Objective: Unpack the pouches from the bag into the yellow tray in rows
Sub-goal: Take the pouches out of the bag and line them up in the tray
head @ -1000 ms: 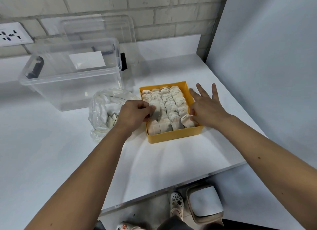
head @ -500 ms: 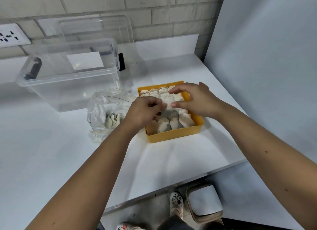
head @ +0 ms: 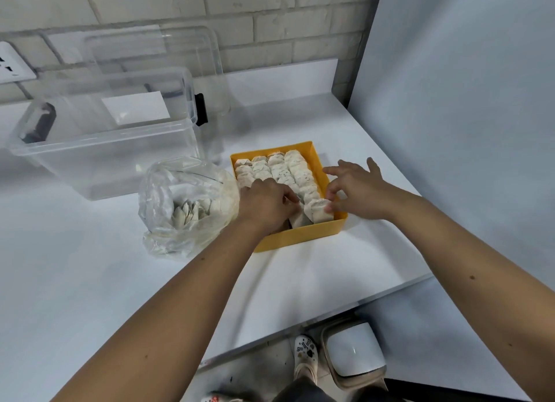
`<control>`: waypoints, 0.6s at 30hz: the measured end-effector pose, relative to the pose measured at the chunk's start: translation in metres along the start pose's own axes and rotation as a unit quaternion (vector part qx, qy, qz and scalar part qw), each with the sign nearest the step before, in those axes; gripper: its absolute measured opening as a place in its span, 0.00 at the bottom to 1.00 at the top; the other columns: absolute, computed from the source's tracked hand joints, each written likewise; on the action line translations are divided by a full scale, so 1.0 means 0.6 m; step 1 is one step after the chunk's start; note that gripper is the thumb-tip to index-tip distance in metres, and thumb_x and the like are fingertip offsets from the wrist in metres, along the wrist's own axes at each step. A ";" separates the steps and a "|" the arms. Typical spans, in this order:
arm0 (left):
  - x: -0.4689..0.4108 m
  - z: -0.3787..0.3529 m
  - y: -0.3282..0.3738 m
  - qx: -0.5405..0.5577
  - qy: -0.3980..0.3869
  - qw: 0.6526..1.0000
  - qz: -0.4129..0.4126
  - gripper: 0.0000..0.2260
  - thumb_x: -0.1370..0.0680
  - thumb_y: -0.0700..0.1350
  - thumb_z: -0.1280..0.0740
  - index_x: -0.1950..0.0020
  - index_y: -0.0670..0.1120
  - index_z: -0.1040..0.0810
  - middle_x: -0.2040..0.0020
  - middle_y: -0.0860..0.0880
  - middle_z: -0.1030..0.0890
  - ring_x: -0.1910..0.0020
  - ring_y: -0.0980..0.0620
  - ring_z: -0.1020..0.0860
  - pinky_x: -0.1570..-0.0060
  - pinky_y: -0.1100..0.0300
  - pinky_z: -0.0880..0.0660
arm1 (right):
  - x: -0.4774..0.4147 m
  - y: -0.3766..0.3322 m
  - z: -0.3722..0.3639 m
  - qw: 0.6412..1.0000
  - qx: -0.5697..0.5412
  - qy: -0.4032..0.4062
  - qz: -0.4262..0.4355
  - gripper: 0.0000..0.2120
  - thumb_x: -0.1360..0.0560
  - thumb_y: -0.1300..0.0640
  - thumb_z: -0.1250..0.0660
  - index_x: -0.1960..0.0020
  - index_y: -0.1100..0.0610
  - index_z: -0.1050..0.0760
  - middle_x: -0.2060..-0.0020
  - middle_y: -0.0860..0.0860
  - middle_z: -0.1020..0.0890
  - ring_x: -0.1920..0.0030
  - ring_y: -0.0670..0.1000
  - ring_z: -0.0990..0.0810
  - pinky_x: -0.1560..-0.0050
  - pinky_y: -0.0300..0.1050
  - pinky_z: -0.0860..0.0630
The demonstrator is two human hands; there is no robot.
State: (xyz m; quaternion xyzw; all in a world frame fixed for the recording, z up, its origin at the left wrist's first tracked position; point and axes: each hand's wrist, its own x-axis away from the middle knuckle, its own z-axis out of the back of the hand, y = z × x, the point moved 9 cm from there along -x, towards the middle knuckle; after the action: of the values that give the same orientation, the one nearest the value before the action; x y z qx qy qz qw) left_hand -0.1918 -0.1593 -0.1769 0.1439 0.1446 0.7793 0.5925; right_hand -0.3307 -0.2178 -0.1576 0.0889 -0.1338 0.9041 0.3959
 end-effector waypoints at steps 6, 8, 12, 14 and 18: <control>-0.017 -0.012 0.019 -0.046 -0.002 0.999 -0.015 0.12 0.25 0.62 0.33 0.48 0.59 0.17 0.47 0.50 0.21 0.40 0.46 0.27 0.41 0.48 0.34 | -0.006 0.006 -0.006 1.000 0.008 -0.012 0.002 0.04 0.24 0.46 0.31 0.56 0.42 0.26 0.22 0.47 0.43 0.21 0.52 0.54 0.26 0.66 0.63; -0.017 -0.010 0.027 -0.045 0.000 0.999 -0.019 0.12 0.25 0.62 0.33 0.49 0.58 0.17 0.47 0.50 0.21 0.41 0.46 0.27 0.41 0.47 0.35 | -0.009 0.010 -0.007 1.000 0.027 -0.005 -0.003 0.04 0.24 0.47 0.32 0.56 0.43 0.26 0.22 0.48 0.42 0.21 0.52 0.53 0.26 0.66 0.63; -0.015 -0.013 0.037 -0.063 -0.002 0.998 -0.029 0.11 0.26 0.63 0.33 0.51 0.58 0.18 0.47 0.50 0.23 0.40 0.47 0.29 0.38 0.47 0.37 | -0.015 0.024 -0.011 0.999 0.040 0.016 -0.004 0.07 0.24 0.47 0.32 0.49 0.47 0.21 0.22 0.50 0.41 0.21 0.53 0.51 0.26 0.66 0.62; -0.014 -0.016 0.037 -0.054 -0.002 0.998 -0.036 0.11 0.27 0.63 0.31 0.51 0.59 0.20 0.46 0.51 0.24 0.39 0.47 0.29 0.37 0.47 0.38 | -0.014 0.029 -0.015 0.999 0.029 0.016 -0.007 0.06 0.24 0.47 0.32 0.49 0.46 0.20 0.22 0.49 0.41 0.21 0.53 0.51 0.26 0.65 0.61; -0.018 -0.019 0.038 -0.054 -0.006 0.998 -0.038 0.10 0.26 0.61 0.31 0.50 0.59 0.17 0.44 0.51 0.24 0.39 0.48 0.30 0.37 0.47 0.39 | -0.013 0.034 -0.021 1.000 -0.002 0.014 -0.011 0.03 0.25 0.47 0.30 0.52 0.43 0.21 0.22 0.49 0.41 0.21 0.52 0.51 0.25 0.65 0.61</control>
State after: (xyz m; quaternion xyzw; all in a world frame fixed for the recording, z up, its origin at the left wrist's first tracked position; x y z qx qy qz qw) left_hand -0.2135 -0.1759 -0.1791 0.1105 0.1044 0.7619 0.6296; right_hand -0.3411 -0.2323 -0.1752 0.0774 -0.1288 0.9006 0.4079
